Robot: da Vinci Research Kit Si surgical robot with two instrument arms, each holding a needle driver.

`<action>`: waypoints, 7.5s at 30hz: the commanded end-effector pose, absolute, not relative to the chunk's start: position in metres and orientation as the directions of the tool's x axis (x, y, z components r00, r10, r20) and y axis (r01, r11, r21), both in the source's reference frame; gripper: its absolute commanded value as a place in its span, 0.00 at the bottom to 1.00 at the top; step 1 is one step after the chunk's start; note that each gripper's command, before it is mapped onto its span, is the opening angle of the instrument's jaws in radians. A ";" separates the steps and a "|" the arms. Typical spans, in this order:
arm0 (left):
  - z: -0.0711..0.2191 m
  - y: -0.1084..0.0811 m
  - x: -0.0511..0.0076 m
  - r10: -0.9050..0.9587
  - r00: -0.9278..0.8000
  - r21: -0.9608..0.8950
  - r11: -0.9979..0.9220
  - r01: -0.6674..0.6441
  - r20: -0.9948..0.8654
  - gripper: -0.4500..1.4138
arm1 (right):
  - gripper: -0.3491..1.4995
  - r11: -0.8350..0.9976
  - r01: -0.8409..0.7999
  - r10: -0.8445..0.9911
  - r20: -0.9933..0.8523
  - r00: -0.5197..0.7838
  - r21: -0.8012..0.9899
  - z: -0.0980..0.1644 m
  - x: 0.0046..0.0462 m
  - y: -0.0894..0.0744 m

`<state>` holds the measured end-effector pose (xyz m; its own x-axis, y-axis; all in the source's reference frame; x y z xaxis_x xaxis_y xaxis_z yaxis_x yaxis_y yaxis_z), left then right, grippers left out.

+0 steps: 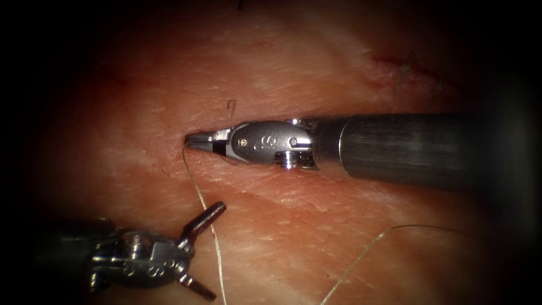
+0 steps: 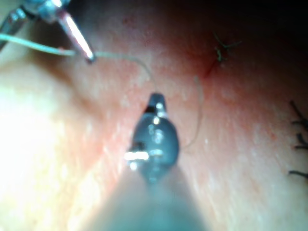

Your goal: Wound Closure

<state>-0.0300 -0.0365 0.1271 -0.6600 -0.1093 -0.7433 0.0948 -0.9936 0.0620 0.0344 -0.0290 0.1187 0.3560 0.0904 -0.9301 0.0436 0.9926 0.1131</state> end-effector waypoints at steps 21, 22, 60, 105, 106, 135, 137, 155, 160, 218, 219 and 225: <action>0.127 -0.039 -0.0326 -0.207 -0.588 0.108 -0.974 0.200 -0.782 0.55 | 0.00 0.993 0.046 0.088 -0.931 0.354 0.112 0.119 0.0351 -0.029; 0.127 -0.039 -0.0327 -0.208 -0.586 0.107 -0.974 0.202 -0.783 0.45 | 0.00 0.992 0.044 0.094 -0.931 0.354 0.117 0.119 0.0351 -0.029; 0.124 -0.036 -0.0255 -0.187 -0.545 0.143 -0.982 0.123 -0.817 0.00 | 0.79 0.993 0.053 0.083 -0.926 0.367 0.110 0.114 0.0307 -0.034; 0.119 -0.041 -0.0248 -0.177 -0.561 0.132 -0.984 0.119 -0.808 0.00 | 0.64 0.989 -0.103 0.140 -0.926 0.351 0.110 0.107 0.0308 -0.030; 0.119 -0.041 -0.0250 -0.178 -0.558 0.132 -0.984 0.122 -0.811 0.00 | 0.57 0.989 -0.098 0.135 -0.928 0.347 0.107 0.107 0.0314 -0.030; 0.119 -0.038 -0.0247 -0.224 -0.563 0.150 -0.973 0.175 -0.795 0.00 | 0.00 0.985 0.132 0.063 -0.945 0.322 0.111 0.117 0.0405 -0.029; 0.119 -0.037 -0.0243 -0.220 -0.572 0.149 -0.974 0.170 -0.790 0.00 | 0.00 0.983 0.142 0.068 -0.945 0.319 0.119 0.117 0.0405 -0.029; 0.128 -0.031 -0.0222 -0.224 -0.629 0.162 -0.974 0.156 -0.744 0.00 | 0.00 0.978 0.161 0.088 -0.960 0.265 0.134 0.116 0.0382 -0.031; 0.131 -0.031 -0.0216 -0.247 -0.641 0.172 -0.969 0.177 -0.727 0.00 | 0.00 0.978 0.156 0.096 -0.965 0.245 0.137 0.116 0.0374 -0.032; 0.139 -0.030 -0.0244 -0.213 -0.629 0.109 -0.974 0.199 -0.748 0.00 | 0.00 0.987 -0.026 0.161 -0.981 0.108 0.159 0.114 0.0365 -0.031; 0.139 -0.030 -0.0244 -0.213 -0.629 0.110 -0.974 0.199 -0.748 0.00 | 0.00 0.987 -0.027 0.162 -0.981 0.108 0.160 0.114 0.0366 -0.031; 0.140 -0.031 -0.0257 -0.205 -0.634 0.109 -0.976 0.187 -0.745 0.00 | 0.00 0.986 -0.032 0.164 -0.981 0.107 0.161 0.114 0.0369 -0.031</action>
